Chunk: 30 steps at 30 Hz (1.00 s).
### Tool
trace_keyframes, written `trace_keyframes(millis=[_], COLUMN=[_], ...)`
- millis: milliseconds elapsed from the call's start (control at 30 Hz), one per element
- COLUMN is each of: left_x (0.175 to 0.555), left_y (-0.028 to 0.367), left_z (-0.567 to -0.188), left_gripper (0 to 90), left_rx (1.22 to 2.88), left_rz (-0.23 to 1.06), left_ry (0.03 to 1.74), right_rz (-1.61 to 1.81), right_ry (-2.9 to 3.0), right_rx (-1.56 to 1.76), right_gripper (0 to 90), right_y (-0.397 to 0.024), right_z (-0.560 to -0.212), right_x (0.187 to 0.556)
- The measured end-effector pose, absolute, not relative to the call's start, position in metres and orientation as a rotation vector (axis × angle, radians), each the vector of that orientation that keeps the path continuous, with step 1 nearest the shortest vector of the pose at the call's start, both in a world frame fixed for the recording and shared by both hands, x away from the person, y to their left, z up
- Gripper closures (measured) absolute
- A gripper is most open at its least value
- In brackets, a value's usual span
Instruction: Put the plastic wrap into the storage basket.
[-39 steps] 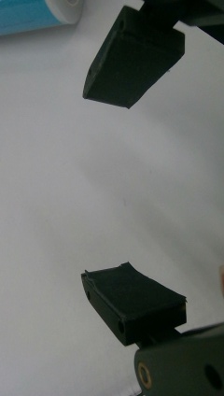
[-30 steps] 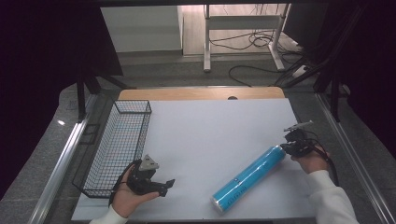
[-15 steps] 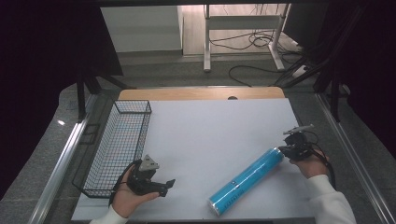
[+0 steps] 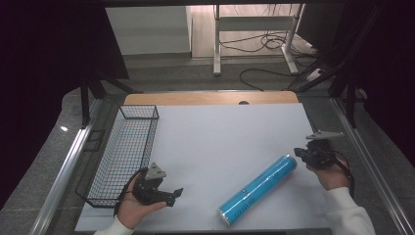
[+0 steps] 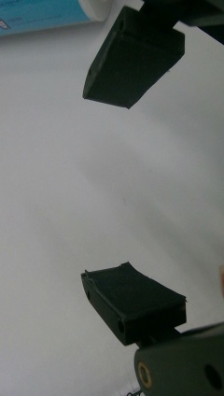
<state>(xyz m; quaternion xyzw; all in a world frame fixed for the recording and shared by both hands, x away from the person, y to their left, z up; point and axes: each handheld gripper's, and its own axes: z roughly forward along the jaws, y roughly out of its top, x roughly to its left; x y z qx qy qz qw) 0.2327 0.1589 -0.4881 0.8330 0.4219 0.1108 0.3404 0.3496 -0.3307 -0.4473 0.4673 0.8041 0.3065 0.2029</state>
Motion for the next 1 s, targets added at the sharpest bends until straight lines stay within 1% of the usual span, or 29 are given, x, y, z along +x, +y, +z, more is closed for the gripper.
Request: trace_keyframes(millis=[67, 100, 133, 300, 333, 367, 467, 500, 567, 633, 733, 1000], left_x=[0.233, 0.233, 0.233, 0.233, 0.233, 0.233, 0.233, 0.233, 0.233, 0.233, 0.233, 0.234], left_y=[0.159, 0.159, 0.158, 0.157, 0.157, 0.158, 0.158, 0.158, 0.158, 0.157, 0.155, 0.148], left_z=[-0.489, -0.489, -0.489, -0.489, -0.489, -0.489, -0.489, -0.489, -0.488, -0.488, -0.487, -0.482], left_gripper=[12.5, 12.5, 12.5, 12.5, 12.5, 12.5, 12.5, 12.5, 12.5, 12.5, 12.7, 12.8], left_rx=[2.168, 2.170, 2.171, 2.173, 2.172, 2.173, 2.172, 2.172, 2.170, 2.167, 2.164, 2.157], left_rz=[0.288, 0.288, 0.287, 0.285, 0.283, 0.284, 0.286, 0.286, 0.286, 0.286, 0.280, 0.270], left_ry=[1.099, 1.099, 1.098, 1.096, 1.096, 1.096, 1.095, 1.095, 1.095, 1.094, 1.091, 1.078], right_rz=[0.920, 0.920, 0.945, 0.994, 1.007, 1.020, 1.023, 1.021, 1.037, 1.042, 1.041, 0.996], right_ry=[2.208, 2.208, 2.194, 2.203, 2.215, 2.236, 2.234, 2.220, 2.226, 2.228, 2.235, 2.236], right_rx=[1.307, 1.307, 1.313, 1.310, 1.302, 1.279, 1.254, 1.256, 1.261, 1.269, 1.275, 1.302], right_gripper=[89.1, 89.1, 89.1, 89.1, 87.8, 82.6, 62.1, 53.4, 45.5, 40.3, 37.0, 34.1], right_y=[-0.336, -0.336, -0.340, -0.342, -0.341, -0.339, -0.335, -0.335, -0.335, -0.336, -0.339, -0.346], right_z=[-0.444, -0.444, -0.445, -0.448, -0.448, -0.449, -0.451, -0.453, -0.457, -0.462, -0.468, -0.480], right_x=[0.336, 0.336, 0.326, 0.308, 0.304, 0.299, 0.289, 0.285, 0.280, 0.276, 0.273, 0.272])
